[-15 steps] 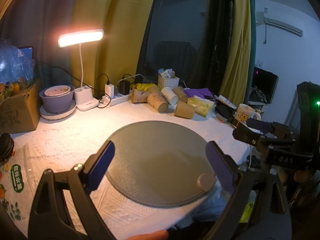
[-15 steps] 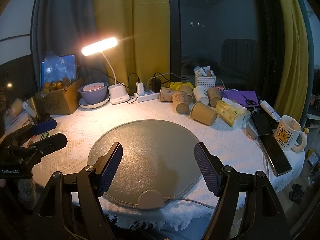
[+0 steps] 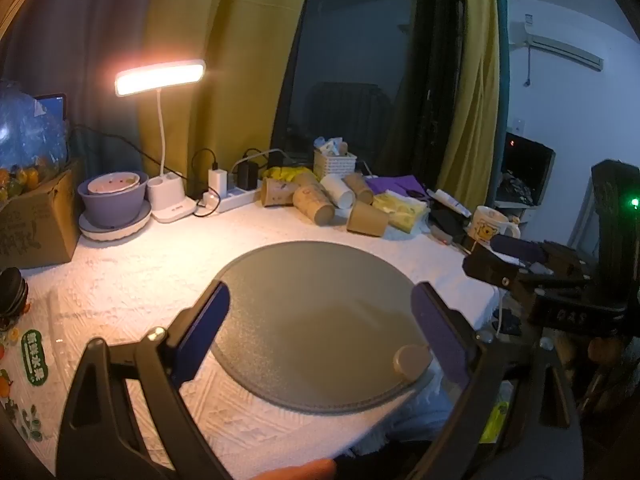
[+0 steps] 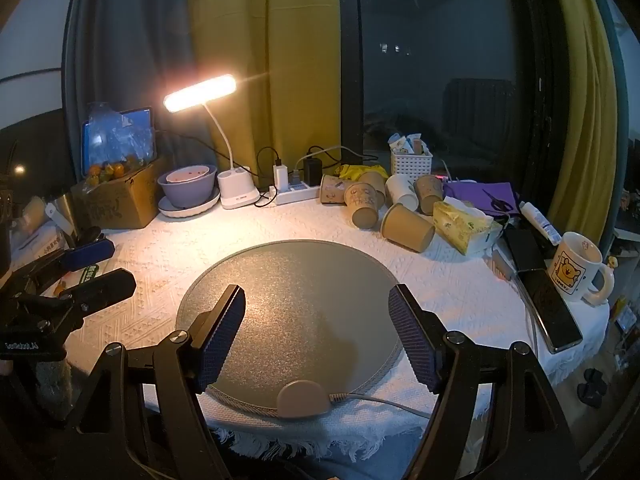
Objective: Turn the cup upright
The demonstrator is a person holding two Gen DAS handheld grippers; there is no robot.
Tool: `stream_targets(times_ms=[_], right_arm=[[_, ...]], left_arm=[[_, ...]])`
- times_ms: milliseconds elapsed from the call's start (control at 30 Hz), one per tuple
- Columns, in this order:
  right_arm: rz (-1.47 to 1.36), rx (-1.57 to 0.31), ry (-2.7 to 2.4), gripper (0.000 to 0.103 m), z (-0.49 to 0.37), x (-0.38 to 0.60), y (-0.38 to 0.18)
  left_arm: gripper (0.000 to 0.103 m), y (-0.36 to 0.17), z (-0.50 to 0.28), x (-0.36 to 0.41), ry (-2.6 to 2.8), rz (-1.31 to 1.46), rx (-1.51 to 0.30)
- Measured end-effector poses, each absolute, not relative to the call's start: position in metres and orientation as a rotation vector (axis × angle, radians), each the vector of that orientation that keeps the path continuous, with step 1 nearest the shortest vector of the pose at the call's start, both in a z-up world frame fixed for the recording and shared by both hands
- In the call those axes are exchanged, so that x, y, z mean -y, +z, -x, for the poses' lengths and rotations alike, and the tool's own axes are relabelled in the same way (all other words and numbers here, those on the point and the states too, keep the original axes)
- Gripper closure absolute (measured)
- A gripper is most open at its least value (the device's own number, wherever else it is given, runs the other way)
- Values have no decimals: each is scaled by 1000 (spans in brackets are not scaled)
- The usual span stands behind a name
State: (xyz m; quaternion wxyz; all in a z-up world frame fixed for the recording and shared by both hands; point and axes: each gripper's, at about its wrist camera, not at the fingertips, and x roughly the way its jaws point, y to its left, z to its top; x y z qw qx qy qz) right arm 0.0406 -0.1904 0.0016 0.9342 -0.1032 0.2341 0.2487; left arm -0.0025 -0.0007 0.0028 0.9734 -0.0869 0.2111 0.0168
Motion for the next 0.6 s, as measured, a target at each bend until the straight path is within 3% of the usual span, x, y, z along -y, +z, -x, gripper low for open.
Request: stream_targets(times_ms=[600], right_arm=[[214, -476, 507, 26, -40, 190, 2]], left_arm=[[10, 1, 4, 1, 23, 168, -421]])
